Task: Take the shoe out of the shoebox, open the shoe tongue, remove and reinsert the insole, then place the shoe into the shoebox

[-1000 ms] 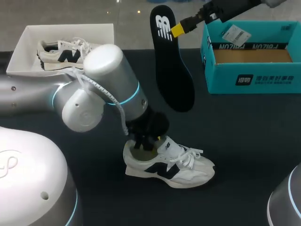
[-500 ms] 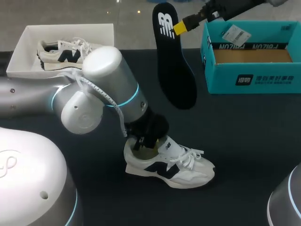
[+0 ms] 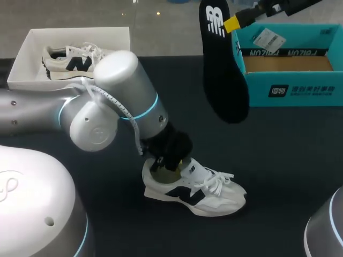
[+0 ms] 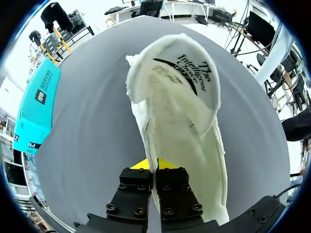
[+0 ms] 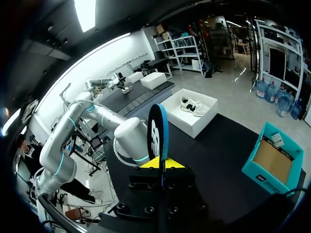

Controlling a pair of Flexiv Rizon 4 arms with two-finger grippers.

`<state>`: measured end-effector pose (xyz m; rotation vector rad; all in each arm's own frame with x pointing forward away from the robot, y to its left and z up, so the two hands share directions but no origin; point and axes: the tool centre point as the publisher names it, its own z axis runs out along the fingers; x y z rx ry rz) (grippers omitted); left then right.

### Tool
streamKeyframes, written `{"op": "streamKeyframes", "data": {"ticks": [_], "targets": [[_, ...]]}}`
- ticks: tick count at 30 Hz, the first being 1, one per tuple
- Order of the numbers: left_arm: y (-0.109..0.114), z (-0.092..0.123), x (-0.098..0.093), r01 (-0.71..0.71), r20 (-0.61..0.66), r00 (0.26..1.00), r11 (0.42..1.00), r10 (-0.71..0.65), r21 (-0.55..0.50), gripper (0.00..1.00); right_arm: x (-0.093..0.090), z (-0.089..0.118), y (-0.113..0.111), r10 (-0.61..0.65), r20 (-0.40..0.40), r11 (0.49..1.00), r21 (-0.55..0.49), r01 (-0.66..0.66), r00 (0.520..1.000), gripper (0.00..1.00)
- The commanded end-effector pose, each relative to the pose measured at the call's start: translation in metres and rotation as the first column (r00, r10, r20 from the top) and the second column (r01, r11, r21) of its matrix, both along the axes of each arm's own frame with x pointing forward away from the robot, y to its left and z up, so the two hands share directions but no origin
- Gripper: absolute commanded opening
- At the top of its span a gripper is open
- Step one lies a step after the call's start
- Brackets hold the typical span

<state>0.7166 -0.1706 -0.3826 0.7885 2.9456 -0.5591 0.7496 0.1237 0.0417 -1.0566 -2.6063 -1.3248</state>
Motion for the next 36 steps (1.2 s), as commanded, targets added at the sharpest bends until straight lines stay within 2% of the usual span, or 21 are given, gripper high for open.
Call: {"op": "streamKeyframes", "data": {"ticks": [1,7,12,17,20,21,26,28,31,36], "targets": [[0.004,0.004,-0.002,0.041,-0.017,0.999,0.999,-0.042,-0.020,0.00,0.002,0.006,-0.012,0.002,0.008,1.000,0.004,-0.002,1.000,0.00],[0.006,0.008,-0.005,0.119,-0.007,0.993,0.993,-0.119,-0.029,0.00,0.009,0.012,-0.019,-0.006,0.016,1.000,-0.004,0.006,1.000,0.00],[0.008,0.015,-0.005,0.208,-0.012,0.978,0.976,-0.209,-0.062,0.00,0.009,0.012,-0.019,-0.006,0.016,1.000,-0.004,0.006,1.000,0.00],[0.008,0.021,-0.004,0.265,0.015,0.964,0.963,-0.264,-0.041,0.00,0.009,0.012,-0.019,-0.006,0.016,1.000,-0.004,0.006,1.000,0.00],[0.006,0.024,-0.005,0.308,-0.013,0.951,0.950,-0.309,-0.050,0.00,0.009,0.012,-0.019,-0.006,0.016,1.000,-0.004,0.006,1.000,0.00],[0.005,0.026,-0.006,0.336,-0.039,0.940,0.939,-0.339,-0.069,0.00,0.009,0.012,-0.019,-0.006,0.016,1.000,-0.004,0.006,1.000,0.00],[0.001,0.038,-0.013,0.489,-0.010,0.871,0.869,-0.491,-0.077,0.00,0.009,0.012,-0.019,-0.006,0.016,1.000,-0.004,0.006,1.000,0.00],[-0.001,0.043,-0.015,0.565,0.017,0.825,0.824,-0.564,-0.041,0.00,0.009,0.012,-0.019,-0.006,0.016,1.000,-0.004,0.006,1.000,0.00],[-0.003,0.053,-0.015,0.664,0.014,0.747,0.746,-0.664,-0.044,0.00,0.009,0.012,-0.019,-0.006,0.016,1.000,-0.004,0.006,1.000,0.00],[-0.007,0.063,-0.021,0.754,0.039,0.657,0.657,-0.753,-0.006,0.00,0.009,0.012,-0.019,-0.006,0.016,1.000,-0.004,0.006,1.000,0.00]]}}
